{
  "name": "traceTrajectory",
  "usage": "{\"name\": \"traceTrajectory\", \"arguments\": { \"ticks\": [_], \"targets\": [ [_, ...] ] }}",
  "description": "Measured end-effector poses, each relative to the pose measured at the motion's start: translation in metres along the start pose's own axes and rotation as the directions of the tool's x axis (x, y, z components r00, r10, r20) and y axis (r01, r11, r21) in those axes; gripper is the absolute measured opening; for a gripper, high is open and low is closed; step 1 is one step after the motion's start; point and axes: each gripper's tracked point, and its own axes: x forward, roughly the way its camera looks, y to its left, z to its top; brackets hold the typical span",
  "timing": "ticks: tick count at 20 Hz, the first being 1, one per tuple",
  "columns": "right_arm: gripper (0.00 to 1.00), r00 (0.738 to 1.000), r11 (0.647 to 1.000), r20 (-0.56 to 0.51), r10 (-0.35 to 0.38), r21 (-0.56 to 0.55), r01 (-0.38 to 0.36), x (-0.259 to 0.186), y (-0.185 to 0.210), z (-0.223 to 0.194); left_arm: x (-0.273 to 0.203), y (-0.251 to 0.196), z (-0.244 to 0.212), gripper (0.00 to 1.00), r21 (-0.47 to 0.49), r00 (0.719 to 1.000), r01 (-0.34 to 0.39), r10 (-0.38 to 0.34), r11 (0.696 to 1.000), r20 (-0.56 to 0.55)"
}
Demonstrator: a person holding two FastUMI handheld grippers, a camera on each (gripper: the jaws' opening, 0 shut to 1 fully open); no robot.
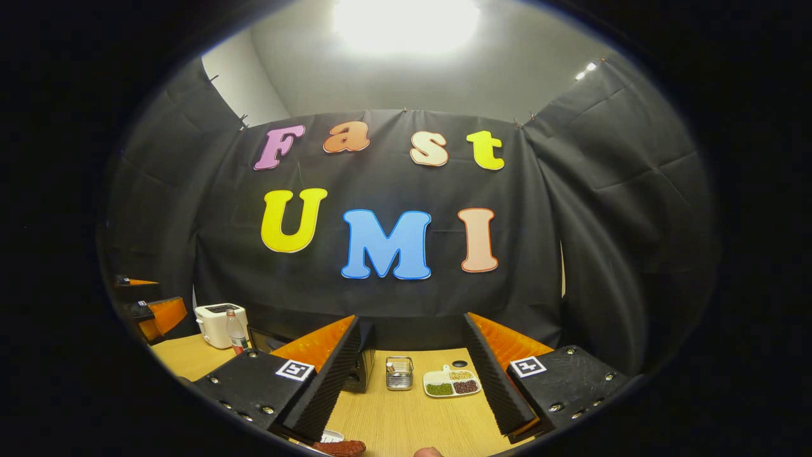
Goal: Open the electric oven with the left hand, put the food in, and close the electric oven.
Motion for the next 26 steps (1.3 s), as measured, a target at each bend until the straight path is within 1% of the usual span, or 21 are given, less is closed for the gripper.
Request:
{"name": "traceTrajectory", "arguments": {
  "ticks": [6,9,12,14,18,22,23,24,26],
  "targets": [
    [0.97,1.0,1.0,-0.001,0.021,0.01,-0.021,-0.002,-0.011,-0.005,-0.006,-0.014,0.003,1.0,-0.008,1.0,-0.006,0.006,1.0,0.001],
    [0.97,0.999,0.999,-0.014,0.05,0.02,-0.05,-0.005,-0.014,-0.014,-0.007,-0.018,0.005,1.0,-0.008,1.0,-0.027,0.027,1.0,0.003],
    [0.97,0.998,0.997,-0.016,0.067,0.029,-0.066,-0.007,-0.02,-0.018,0.0,-0.026,0.001,1.0,0.002,1.0,-0.011,0.011,1.0,-0.007],
    [0.97,0.997,0.997,-0.021,0.068,0.036,-0.068,-0.008,-0.024,-0.022,0.009,-0.026,0.005,1.0,0.001,1.0,-0.015,0.015,1.0,-0.001],
    [0.96,0.998,0.998,-0.027,0.051,0.047,-0.05,-0.005,-0.03,-0.022,0.038,-0.027,0.006,1.0,-0.003,1.0,-0.014,0.014,1.0,0.008],
    [0.96,1.0,0.999,-0.017,0.01,0.033,-0.01,0.005,-0.031,-0.018,0.081,-0.029,0.0,1.0,-0.014,1.0,0.022,-0.022,1.0,0.015],
    [0.96,1.0,0.999,-0.009,0.0,0.036,0.0,0.008,-0.03,-0.015,0.093,-0.029,0.0,0.97,-0.02,0.999,0.032,-0.032,0.999,0.015],
    [0.96,1.0,0.999,-0.001,-0.01,0.033,0.01,0.011,-0.027,-0.013,0.105,-0.028,-0.004,1.0,-0.025,0.999,0.04,-0.04,0.999,0.016],
    [0.96,1.0,0.999,-0.002,-0.029,0.021,0.029,0.016,-0.023,-0.014,0.127,-0.025,-0.011,1.0,-0.034,0.999,0.052,-0.052,0.998,0.006]
  ]
}}
